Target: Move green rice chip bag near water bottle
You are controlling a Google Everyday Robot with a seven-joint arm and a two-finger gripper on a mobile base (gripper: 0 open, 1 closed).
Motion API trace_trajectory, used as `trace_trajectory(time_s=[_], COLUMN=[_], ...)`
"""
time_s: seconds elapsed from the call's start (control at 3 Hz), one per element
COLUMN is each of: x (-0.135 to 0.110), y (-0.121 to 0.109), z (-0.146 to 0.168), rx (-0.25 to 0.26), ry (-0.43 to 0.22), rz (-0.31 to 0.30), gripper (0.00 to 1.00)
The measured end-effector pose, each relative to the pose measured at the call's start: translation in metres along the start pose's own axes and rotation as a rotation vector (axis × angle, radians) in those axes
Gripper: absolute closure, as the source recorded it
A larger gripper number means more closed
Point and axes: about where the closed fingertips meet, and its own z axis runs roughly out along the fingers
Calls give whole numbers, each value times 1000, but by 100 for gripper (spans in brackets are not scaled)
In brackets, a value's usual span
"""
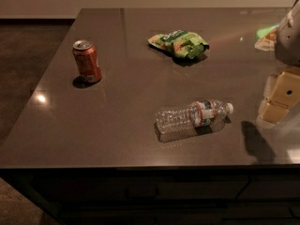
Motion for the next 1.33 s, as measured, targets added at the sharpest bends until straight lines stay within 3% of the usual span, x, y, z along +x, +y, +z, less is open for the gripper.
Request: trace_trajectory(time_s=[0.33,0.67,1.33], x=[0,0,2], y=[0,-14,-87], z=[0,6,42], rx=[0,-8,3], ry=[0,10,14], rz=[0,41,201], gripper=[0,0,0])
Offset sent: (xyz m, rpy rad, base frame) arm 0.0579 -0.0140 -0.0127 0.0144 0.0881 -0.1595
